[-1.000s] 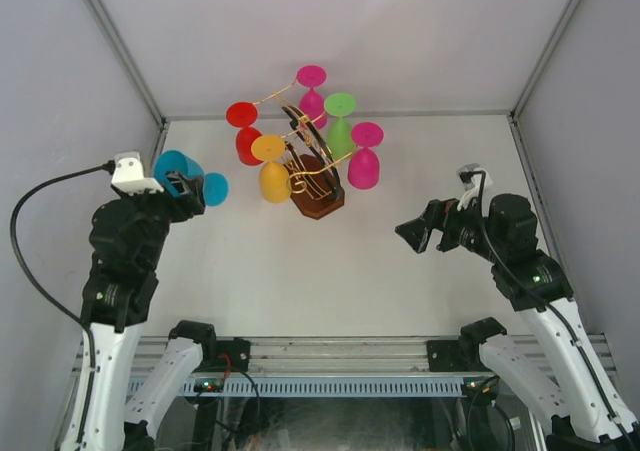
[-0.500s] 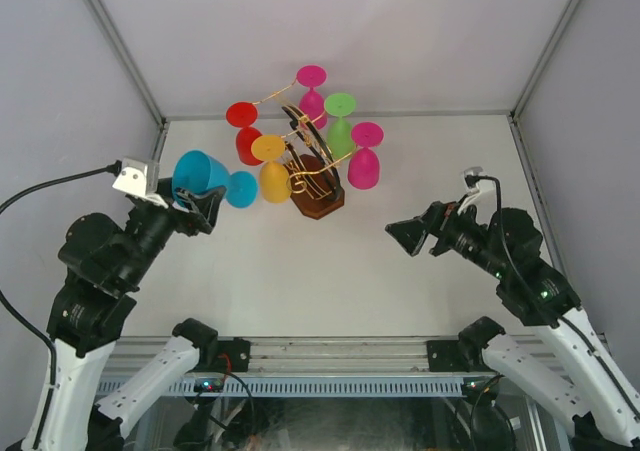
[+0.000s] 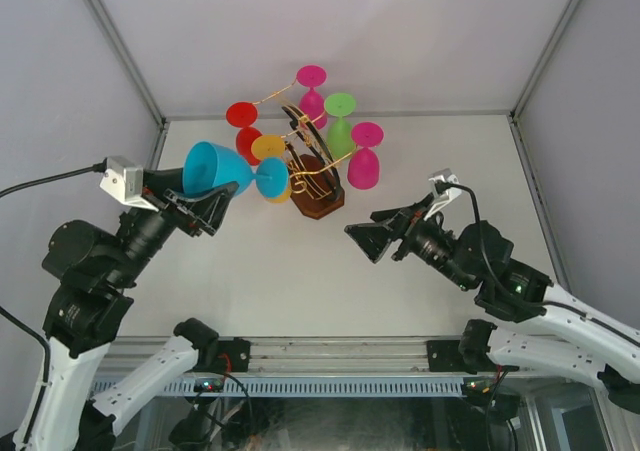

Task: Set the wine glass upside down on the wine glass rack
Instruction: Turn the wine glass upside down at the wine rack.

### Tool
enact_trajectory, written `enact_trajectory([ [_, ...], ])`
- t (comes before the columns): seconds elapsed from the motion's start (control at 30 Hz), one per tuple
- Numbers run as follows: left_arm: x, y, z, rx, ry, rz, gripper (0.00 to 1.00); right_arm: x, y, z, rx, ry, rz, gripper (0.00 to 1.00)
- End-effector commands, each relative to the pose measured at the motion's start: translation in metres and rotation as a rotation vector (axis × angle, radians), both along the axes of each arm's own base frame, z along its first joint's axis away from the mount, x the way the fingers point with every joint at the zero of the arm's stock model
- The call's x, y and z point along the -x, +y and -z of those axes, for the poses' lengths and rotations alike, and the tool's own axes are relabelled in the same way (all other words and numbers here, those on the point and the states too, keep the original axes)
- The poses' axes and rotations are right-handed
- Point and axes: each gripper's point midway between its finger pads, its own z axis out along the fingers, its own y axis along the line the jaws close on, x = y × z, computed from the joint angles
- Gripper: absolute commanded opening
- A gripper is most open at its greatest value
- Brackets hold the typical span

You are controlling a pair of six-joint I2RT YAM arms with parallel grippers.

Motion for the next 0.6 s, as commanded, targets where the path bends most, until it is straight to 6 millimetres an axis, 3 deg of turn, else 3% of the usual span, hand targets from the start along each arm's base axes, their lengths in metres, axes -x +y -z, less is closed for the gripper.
enact_trajectory([
  [0.0,0.003,-0.02,-0.027,0.084,-0.059,0.087,0.6,-0.011,-0.006,-0.037,-0.136,-0.054,0.096,0.89],
  [0.23,0.0,-0.049,-0.029,0.083,-0.068,0.15,0.6,-0.011,-0.023,-0.033,-0.219,-0.057,0.142,0.89],
  [0.57,0.001,-0.095,-0.019,0.05,-0.058,0.24,0.6,-0.006,-0.017,-0.045,-0.268,-0.106,0.096,0.87],
])
